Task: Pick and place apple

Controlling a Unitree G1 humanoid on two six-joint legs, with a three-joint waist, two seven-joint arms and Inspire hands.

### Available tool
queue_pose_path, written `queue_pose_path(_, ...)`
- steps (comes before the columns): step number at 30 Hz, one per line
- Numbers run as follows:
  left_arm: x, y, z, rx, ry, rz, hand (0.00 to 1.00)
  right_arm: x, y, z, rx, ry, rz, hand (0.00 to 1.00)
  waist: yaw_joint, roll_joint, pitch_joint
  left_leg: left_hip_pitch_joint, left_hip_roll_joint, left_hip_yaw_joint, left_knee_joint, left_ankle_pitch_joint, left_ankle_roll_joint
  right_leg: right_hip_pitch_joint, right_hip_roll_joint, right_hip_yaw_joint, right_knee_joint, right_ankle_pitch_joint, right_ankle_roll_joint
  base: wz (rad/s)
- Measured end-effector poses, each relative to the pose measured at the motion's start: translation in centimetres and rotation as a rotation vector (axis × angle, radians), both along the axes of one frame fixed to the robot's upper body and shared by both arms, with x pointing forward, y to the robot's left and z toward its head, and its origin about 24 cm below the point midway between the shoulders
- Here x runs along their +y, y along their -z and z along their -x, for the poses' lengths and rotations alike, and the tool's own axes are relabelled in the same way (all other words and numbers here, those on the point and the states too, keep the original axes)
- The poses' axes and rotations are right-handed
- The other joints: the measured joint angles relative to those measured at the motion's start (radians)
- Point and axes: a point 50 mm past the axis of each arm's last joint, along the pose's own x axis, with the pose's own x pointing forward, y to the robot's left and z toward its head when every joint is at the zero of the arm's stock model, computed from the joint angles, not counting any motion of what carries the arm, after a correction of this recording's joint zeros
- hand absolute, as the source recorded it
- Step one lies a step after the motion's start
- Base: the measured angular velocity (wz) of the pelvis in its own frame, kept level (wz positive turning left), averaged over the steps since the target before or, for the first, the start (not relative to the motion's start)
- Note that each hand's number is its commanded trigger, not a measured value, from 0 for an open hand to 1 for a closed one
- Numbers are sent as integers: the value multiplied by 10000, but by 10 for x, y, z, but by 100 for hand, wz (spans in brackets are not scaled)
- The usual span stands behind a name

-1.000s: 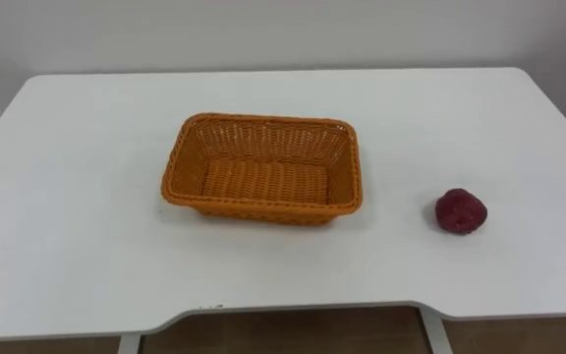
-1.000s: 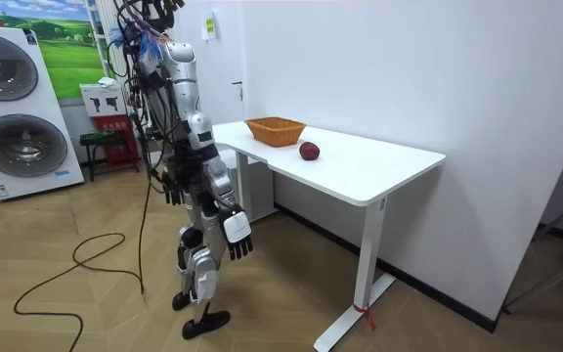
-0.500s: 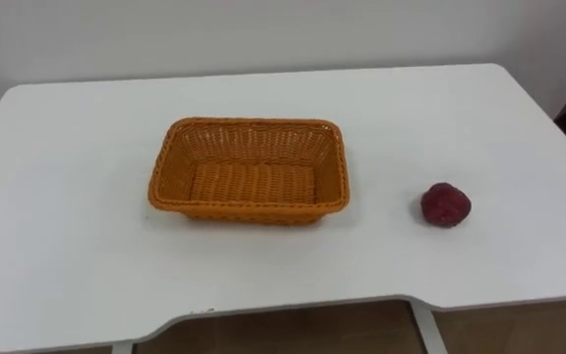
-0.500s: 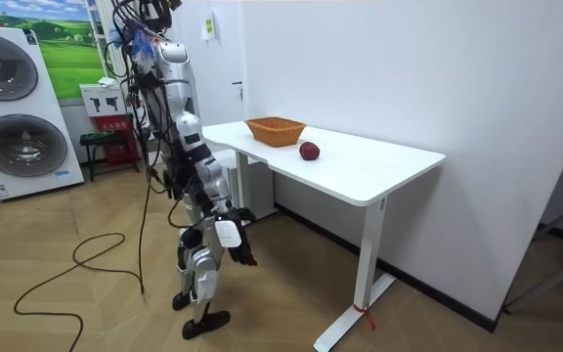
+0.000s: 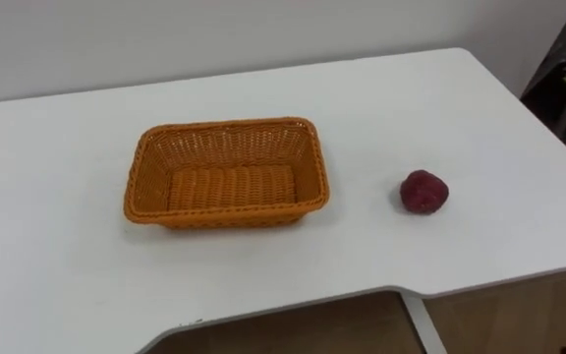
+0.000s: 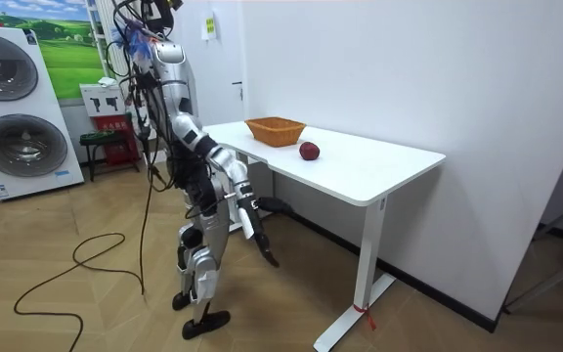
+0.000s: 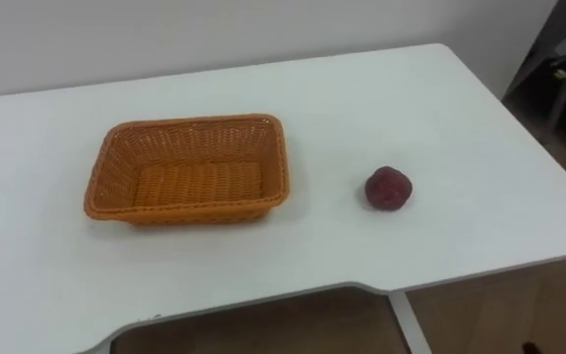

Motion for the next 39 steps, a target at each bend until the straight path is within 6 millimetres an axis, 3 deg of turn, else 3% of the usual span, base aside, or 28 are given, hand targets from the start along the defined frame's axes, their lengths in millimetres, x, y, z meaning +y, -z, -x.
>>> queue_pose_path(5,0,0,-2,-105,335,3,0,-16,-59,-37,-836,-209,2879,0,49,-86,18,-319,0,-98,198,0,0,-242,-8,-82,40,-4,0,8)
queue_pose_path(8,-2,-1,-2,-230,623,35,0,-13,-83,-51,-959,-543,4185,0,153,-114,25,-363,21,-65,165,0,0,-334,-8,-80,76,-8,-9,0)
queue_pose_path(17,-3,-1,-2,-384,1061,37,0,5,-126,-81,-936,-2630,7742,0,379,-49,61,-474,25,-36,126,1,0,-442,-12,-159,110,-4,-9,-1)
queue_pose_path(20,-5,1,-4,-342,1156,69,0,12,-130,-90,-846,-3800,8559,0,380,-9,51,-476,36,-44,122,1,0,-442,-21,-182,117,-4,-9,0)
queue_pose_path(27,-10,2,-7,-286,1555,305,0,36,-123,-106,-1151,-6444,8936,0,482,-69,125,-480,39,-23,121,1,1,-457,-45,-179,114,-4,-10,0)
queue_pose_path(35,-7,2,-9,-210,1678,781,0,53,-100,-114,-1245,-9282,8184,0,794,-159,52,-493,42,-146,142,4,4,-385,-97,-286,93,-6,-7,4)
queue_pose_path(39,-6,2,-8,-141,1739,768,0,59,-94,-116,-1100,-10207,8119,0,899,-226,52,-486,31,-245,142,4,4,-290,-107,-302,93,-4,-6,4)
